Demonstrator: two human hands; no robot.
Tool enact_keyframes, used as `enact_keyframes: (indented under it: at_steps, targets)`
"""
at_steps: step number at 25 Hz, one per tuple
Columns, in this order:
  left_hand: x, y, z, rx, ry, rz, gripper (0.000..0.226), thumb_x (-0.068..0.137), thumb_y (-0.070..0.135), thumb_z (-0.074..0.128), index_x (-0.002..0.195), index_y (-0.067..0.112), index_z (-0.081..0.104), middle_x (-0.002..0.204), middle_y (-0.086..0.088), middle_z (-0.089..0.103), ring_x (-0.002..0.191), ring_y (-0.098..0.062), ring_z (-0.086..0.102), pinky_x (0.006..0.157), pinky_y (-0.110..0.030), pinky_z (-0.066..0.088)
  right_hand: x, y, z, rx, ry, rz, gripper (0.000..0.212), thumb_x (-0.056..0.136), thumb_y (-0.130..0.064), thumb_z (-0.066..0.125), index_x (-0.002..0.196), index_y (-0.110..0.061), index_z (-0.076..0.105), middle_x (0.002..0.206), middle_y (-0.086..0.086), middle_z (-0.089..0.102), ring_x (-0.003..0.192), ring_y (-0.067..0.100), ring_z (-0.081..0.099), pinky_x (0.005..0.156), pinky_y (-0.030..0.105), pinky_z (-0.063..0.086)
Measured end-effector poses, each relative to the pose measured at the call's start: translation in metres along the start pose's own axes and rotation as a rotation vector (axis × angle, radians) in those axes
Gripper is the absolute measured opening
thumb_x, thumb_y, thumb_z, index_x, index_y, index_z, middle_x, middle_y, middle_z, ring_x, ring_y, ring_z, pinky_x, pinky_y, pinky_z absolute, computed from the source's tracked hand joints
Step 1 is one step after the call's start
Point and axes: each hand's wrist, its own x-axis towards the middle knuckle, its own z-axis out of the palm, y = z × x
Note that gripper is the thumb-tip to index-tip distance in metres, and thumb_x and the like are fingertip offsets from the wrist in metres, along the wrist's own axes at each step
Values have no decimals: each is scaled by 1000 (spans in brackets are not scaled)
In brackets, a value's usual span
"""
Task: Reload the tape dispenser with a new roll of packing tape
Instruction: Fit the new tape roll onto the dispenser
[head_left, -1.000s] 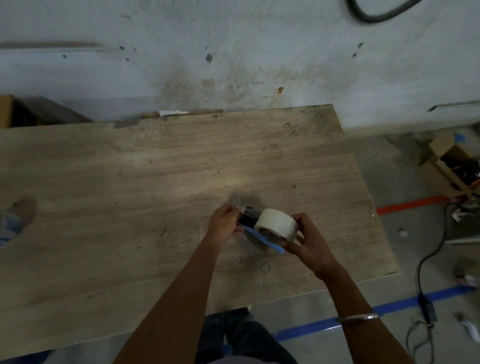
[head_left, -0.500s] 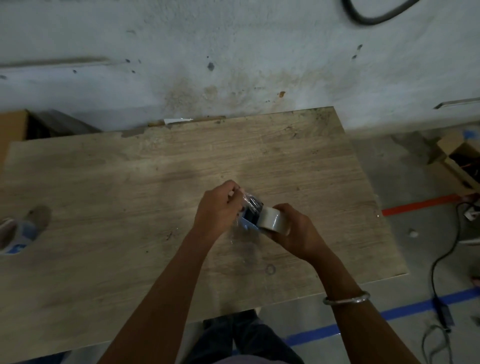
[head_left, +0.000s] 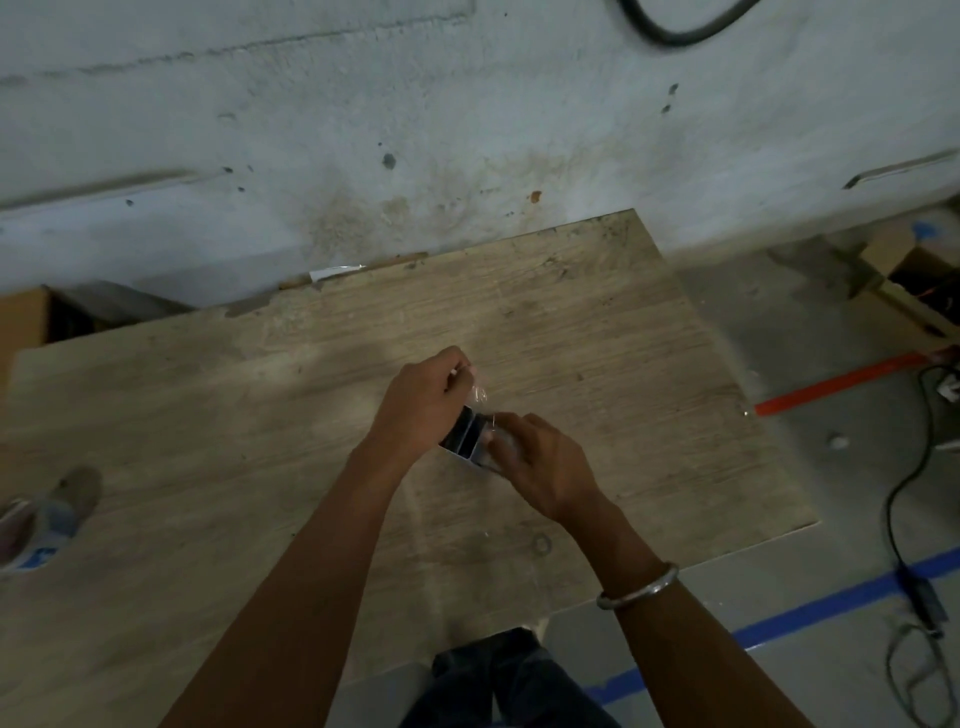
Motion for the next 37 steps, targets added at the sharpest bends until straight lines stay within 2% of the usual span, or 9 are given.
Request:
enact_keyframes:
  at_steps: [3,8,12,17,19,24,27,32,37]
  targets:
    - [5,-12,-5,-35,11,-49,15,97,28,55,83,31,60,78,6,69,71,-11,65,64,-27,48,5,-10,7,2,95,24,37,101,-49,38,116,-31,66,86,-1,68,75,17,65,59,30,47]
    - [6,-21,2,-4,56,-76,15,96,34,55,84,29,62,78,7,69,75,-12,65,70,-30,50,9,-25,19,54,169,108,28,94,-45,55,111,-31,73,92,0,73,80,20,69,64,34,54]
    - [4,-24,2,-27,84,-71,16,96,31,55,80,31,61,78,9,68,73,-7,63,66,-23,44,7,-27,23,139,219,125,23,91,-44,59,104,-32,74,96,-2,70,82,19,68,66,32,53]
    - [1,-25,3,-26,96,-42,16,98,31,53,84,30,61,75,8,69,69,-10,65,64,-25,51,15,-26,21,128,159,169,21,88,-39,62,102,-29,74,96,-5,74,86,15,69,72,33,55]
    - [3,-24,5,8,82,-34,15,97,35,53,86,31,61,73,6,68,66,-13,66,65,-34,55,19,-27,23,88,149,198,24,87,-42,57,96,-27,73,90,-5,75,81,16,70,68,36,57]
    - [11,-21,8,98,34,-19,16,96,44,52,92,34,63,72,7,69,65,-9,66,69,-38,57,23,-30,25,-50,150,231,22,88,-34,55,87,-17,69,82,1,72,71,24,66,61,36,54]
    - [17,-20,11,188,34,31,22,95,50,47,95,34,61,70,8,70,66,-8,66,70,-37,56,21,-33,24,10,150,226,20,88,-32,56,87,-17,68,83,1,70,72,21,65,63,35,53]
    - [20,-18,9,300,5,58,26,96,52,44,98,33,61,69,9,69,63,-8,64,67,-35,54,17,-33,23,107,119,277,31,82,-49,53,93,-26,69,93,-9,69,79,12,64,71,34,55]
    - [20,-13,11,398,16,127,27,98,50,44,97,32,64,68,11,68,62,-10,63,63,-30,50,18,-37,23,40,110,242,24,86,-40,58,88,-19,70,88,-2,70,76,19,65,65,35,53]
